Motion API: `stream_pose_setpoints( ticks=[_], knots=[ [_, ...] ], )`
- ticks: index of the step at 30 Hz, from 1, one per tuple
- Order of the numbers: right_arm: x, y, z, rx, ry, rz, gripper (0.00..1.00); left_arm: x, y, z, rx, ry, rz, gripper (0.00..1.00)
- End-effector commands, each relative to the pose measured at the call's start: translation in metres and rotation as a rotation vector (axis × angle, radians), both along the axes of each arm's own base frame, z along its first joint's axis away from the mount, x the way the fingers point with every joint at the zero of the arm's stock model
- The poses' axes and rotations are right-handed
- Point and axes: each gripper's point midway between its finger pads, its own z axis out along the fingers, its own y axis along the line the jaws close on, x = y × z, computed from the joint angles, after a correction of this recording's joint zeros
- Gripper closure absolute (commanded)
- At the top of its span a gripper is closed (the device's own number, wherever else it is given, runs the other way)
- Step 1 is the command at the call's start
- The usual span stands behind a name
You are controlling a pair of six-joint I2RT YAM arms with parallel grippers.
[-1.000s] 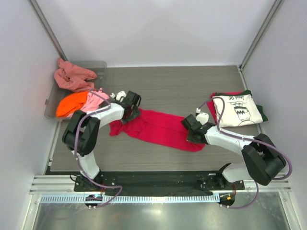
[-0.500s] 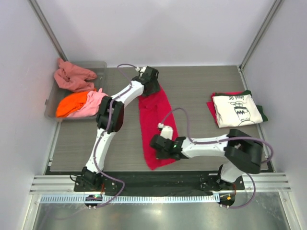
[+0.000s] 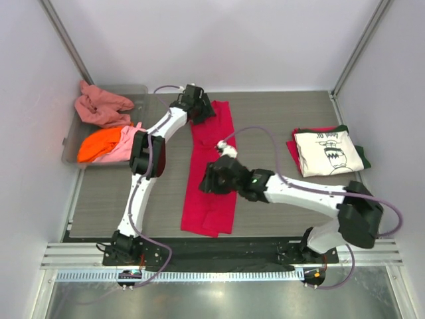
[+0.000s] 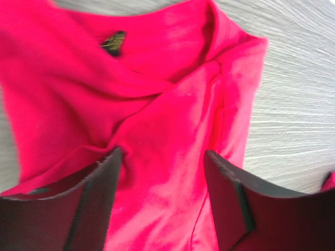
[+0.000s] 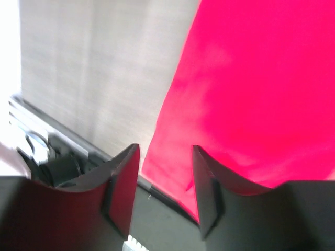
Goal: Fold and stack the t-shirts
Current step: Fold the tshirt
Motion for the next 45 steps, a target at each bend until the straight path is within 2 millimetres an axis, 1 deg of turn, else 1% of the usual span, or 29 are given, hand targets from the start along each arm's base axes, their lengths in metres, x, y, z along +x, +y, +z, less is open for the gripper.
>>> stream_pose_setpoints(
  ticks=[1, 2, 4, 5, 7, 9, 11, 12, 13, 15, 18, 19, 20, 22, 23, 25, 26, 27, 29, 30, 34, 35, 36, 37, 39, 40, 41, 43, 45],
  knots=[
    [0.031, -0.043, 0.013, -0.007, -0.050, -0.057, 0.48, -0.014, 0.019, 0.015, 0.043, 0.004, -0.016, 0.32],
    [0.041, -0.054, 0.019, -0.011, -0.072, -0.065, 0.46, -0.016, 0.023, 0.030, 0.053, -0.022, -0.028, 0.30],
    [0.058, -0.072, 0.021, -0.027, -0.082, -0.093, 0.42, -0.022, 0.033, 0.035, 0.072, -0.022, -0.032, 0.24],
    [0.079, -0.093, 0.022, -0.036, -0.088, -0.154, 0.38, -0.024, 0.037, 0.057, 0.072, -0.054, -0.032, 0.21],
    [0.099, -0.108, 0.026, -0.037, -0.109, -0.166, 0.36, -0.031, 0.045, 0.062, 0.106, -0.073, -0.042, 0.11],
    [0.128, -0.132, 0.024, -0.064, -0.123, -0.220, 0.34, -0.032, 0.047, 0.084, 0.113, -0.132, -0.059, 0.05],
    [0.149, -0.135, 0.031, -0.038, -0.135, -0.226, 0.34, -0.034, 0.049, 0.093, 0.119, -0.141, -0.066, 0.03],
    [0.166, -0.149, 0.021, -0.052, -0.114, -0.258, 0.34, -0.037, 0.049, 0.106, 0.112, -0.156, -0.071, 0.03],
    [0.179, -0.144, 0.029, -0.013, -0.118, -0.238, 0.34, -0.043, 0.049, 0.105, 0.109, -0.146, -0.079, 0.02],
    [0.202, -0.155, 0.023, -0.012, -0.100, -0.269, 0.33, -0.049, 0.051, 0.116, 0.099, -0.160, -0.080, 0.03],
    [0.237, -0.153, 0.002, 0.001, -0.060, -0.257, 0.34, -0.069, 0.064, 0.117, 0.115, -0.130, -0.045, 0.03],
    [0.253, -0.153, 0.011, 0.027, -0.078, -0.259, 0.35, -0.076, 0.068, 0.126, 0.113, -0.137, -0.032, 0.04],
    [0.261, -0.148, -0.013, 0.035, -0.023, -0.237, 0.37, -0.086, 0.072, 0.111, 0.119, -0.095, -0.024, 0.05],
    [0.283, -0.141, -0.010, 0.073, -0.034, -0.225, 0.37, -0.096, 0.074, 0.115, 0.108, -0.096, -0.016, 0.06],
    [0.287, -0.135, -0.033, 0.081, 0.013, -0.207, 0.38, -0.104, 0.077, 0.100, 0.112, -0.070, -0.014, 0.07],
    [0.299, -0.128, -0.045, 0.103, 0.030, -0.194, 0.40, -0.109, 0.081, 0.093, 0.113, -0.063, -0.006, 0.09],
    [0.311, -0.122, -0.039, 0.123, 0.014, -0.186, 0.40, -0.108, 0.083, 0.090, 0.111, -0.067, 0.000, 0.11],
    [0.312, -0.118, -0.062, 0.131, 0.061, -0.175, 0.41, -0.111, 0.087, 0.081, 0.105, -0.042, 0.003, 0.13],
    [0.327, -0.110, -0.061, 0.160, 0.052, -0.159, 0.41, -0.110, 0.091, 0.072, 0.097, -0.019, 0.005, 0.18],
    [0.327, -0.107, -0.078, 0.167, 0.088, -0.152, 0.41, -0.110, 0.093, 0.063, 0.094, -0.002, 0.006, 0.19],
    [0.342, -0.096, -0.087, 0.224, 0.105, -0.123, 0.47, -0.098, 0.111, 0.044, 0.100, 0.016, 0.042, 0.26],
    [0.344, -0.094, -0.088, 0.234, 0.104, -0.118, 0.53, -0.094, 0.112, 0.042, 0.095, 0.013, 0.045, 0.29],
    [0.346, -0.092, -0.089, 0.240, 0.106, -0.118, 0.55, -0.091, 0.114, 0.028, 0.098, 0.037, 0.045, 0.32],
    [0.350, -0.091, -0.092, 0.245, 0.105, -0.119, 0.58, -0.083, 0.112, 0.032, 0.080, 0.028, 0.042, 0.39],
    [0.353, -0.091, -0.095, 0.245, 0.105, -0.128, 0.75, -0.074, 0.112, 0.024, 0.072, 0.035, 0.042, 0.44],
    [0.357, -0.094, -0.094, 0.252, 0.104, -0.143, 0.91, -0.072, 0.111, 0.011, 0.065, 0.061, 0.038, 0.48],
    [0.361, -0.099, -0.095, 0.249, 0.100, -0.163, 0.97, -0.065, 0.108, 0.015, 0.051, 0.050, 0.037, 0.48],
    [0.364, -0.115, -0.101, 0.248, 0.111, -0.216, 0.99, -0.061, 0.106, 0.003, 0.041, 0.071, 0.038, 0.50],
    [0.372, -0.122, -0.088, 0.298, 0.071, -0.254, 0.99, -0.051, 0.102, 0.003, 0.028, 0.052, 0.042, 0.51]
  ],
)
